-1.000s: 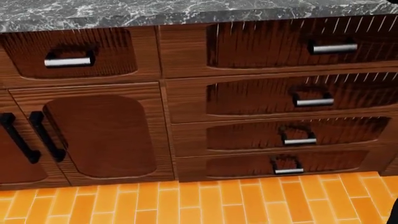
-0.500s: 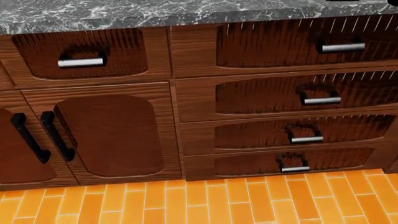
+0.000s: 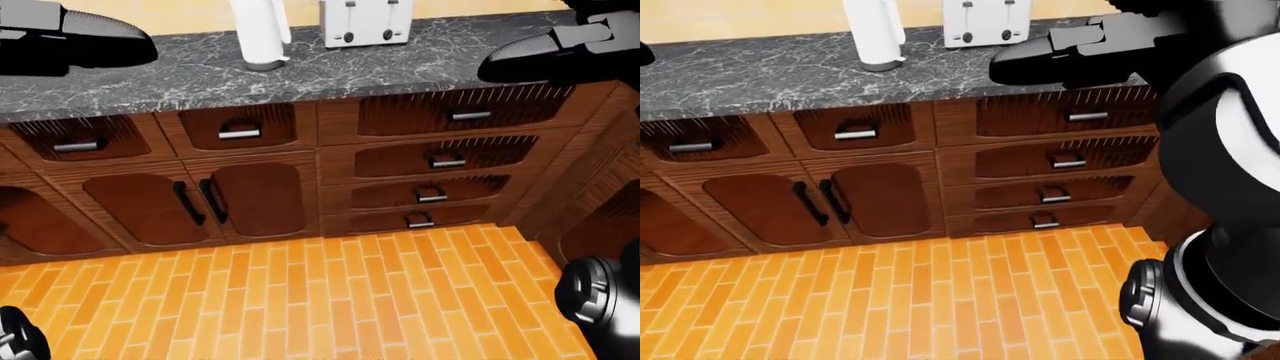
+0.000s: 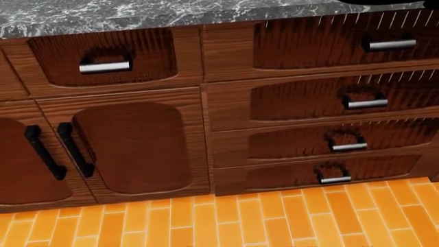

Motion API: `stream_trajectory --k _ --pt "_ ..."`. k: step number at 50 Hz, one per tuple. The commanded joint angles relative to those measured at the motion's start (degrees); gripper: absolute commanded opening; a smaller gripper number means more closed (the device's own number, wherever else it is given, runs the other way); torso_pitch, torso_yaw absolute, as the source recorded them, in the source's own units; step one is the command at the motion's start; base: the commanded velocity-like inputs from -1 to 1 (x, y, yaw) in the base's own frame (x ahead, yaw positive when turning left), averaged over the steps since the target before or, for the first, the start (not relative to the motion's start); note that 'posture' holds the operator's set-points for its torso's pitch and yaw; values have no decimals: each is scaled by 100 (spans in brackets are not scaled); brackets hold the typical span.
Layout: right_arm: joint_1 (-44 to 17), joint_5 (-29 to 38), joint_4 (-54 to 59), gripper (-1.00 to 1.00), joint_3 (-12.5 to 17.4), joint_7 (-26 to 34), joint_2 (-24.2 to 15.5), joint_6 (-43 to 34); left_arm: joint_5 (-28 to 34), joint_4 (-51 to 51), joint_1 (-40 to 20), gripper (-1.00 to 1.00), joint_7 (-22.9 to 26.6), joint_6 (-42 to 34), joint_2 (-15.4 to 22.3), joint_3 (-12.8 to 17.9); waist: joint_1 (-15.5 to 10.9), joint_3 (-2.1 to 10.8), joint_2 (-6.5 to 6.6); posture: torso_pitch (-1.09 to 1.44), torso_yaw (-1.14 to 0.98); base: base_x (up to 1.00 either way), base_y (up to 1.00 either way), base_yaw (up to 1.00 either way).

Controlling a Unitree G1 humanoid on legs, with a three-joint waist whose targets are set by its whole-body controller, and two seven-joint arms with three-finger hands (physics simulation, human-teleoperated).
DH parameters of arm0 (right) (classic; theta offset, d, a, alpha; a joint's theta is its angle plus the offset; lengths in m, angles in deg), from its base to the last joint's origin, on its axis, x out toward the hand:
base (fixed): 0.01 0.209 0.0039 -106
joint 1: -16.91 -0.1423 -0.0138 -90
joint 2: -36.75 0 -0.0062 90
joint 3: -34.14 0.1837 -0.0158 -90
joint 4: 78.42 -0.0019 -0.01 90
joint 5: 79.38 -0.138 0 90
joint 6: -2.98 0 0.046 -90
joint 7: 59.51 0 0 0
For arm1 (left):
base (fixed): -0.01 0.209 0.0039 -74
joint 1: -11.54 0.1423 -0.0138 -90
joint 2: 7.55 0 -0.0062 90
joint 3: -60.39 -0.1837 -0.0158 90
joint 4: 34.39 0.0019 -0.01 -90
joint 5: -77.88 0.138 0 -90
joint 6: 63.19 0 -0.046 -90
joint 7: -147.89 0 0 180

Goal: Press the button to open the lid of the electric kettle.

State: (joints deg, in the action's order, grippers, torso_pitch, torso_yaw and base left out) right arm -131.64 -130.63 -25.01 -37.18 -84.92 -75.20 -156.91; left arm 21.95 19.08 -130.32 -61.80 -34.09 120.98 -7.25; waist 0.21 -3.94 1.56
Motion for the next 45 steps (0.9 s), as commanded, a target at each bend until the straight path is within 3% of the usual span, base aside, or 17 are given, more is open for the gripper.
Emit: stream_trajectory --k 1,3,4,5,6,14,17,18,19,21,27,31,32,33,41,44,45 --pt "-135 -56 -25 100 17 -33 -46 153 119 24 -89 100 -21 81 67 113 -7 86 -6 0 0 0 20 0" --pt "-123 -87 -28 100 9 -59 -69 163 26 -20 -145 100 -78 -15 86 161 42 165 336 0 0 0 20 0" --pt "-106 -92 -26 100 2 -65 -77 178 -11 -34 -158 100 -105 -42 97 173 89 236 405 0 0 0 20 0" --pt "-99 -96 -26 100 -2 -71 -82 187 -34 -43 -160 100 -119 -48 102 178 15 141 308 0 0 0 20 0" --pt "-104 -128 -27 100 5 -80 -84 193 -86 -69 -161 100 -135 -43 110 200 46 105 333 0 0 0 20 0" --pt "-53 -209 3 100 -30 -134 -135 285 -124 -60 -98 100 -137 138 146 153 30 78 -100 0 0 0 20 0" --pt "-50 -195 10 100 -53 -128 -142 305 -50 -38 -62 100 -87 202 151 120 3 121 -411 0 0 0 20 0" --pt "-52 -200 10 100 -46 -131 -143 301 -34 -35 -58 100 -80 207 147 114 -35 174 -421 0 0 0 19 0" --pt "-67 -220 5 100 -35 -148 -145 277 -13 -31 -53 100 -67 214 141 106 27 125 -315 0 0 0 20 0" --pt "-59 -217 7 100 -39 -146 -153 288 17 -23 -55 100 -48 214 134 101 -20 171 -385 0 0 0 20 0" --pt "-57 -240 -10 100 -50 -139 -150 283 47 -64 -114 100 -80 85 132 120 -32 85 -121 0 0 0 20 0" --pt "-60 -258 -3 100 -38 -154 -157 275 24 -75 -131 100 -98 60 129 130 84 226 401 0 0 0 20 0" --pt "-62 -257 3 100 -44 -155 -155 282 1 -85 -145 100 -110 40 133 134 11 141 294 0 0 0 20 0" --pt "-62 -255 1 100 -51 -153 -158 285 -8 -84 -149 100 -111 36 137 138 43 107 327 0 0 0 20 0" --pt "-34 -194 11 100 -72 -101 -155 323 -22 -33 -116 100 -108 97 182 132 37 84 -92 0 0 0 19 0" --pt "-22 -175 19 100 -70 -82 -152 325 4 -23 -108 100 -92 113 183 132 6 119 -394 0 0 0 19 0" --pt "-27 -177 15 100 -67 -86 -148 313 12 -22 -106 100 -89 114 183 130 -34 169 -423 0 0 0 18 0"
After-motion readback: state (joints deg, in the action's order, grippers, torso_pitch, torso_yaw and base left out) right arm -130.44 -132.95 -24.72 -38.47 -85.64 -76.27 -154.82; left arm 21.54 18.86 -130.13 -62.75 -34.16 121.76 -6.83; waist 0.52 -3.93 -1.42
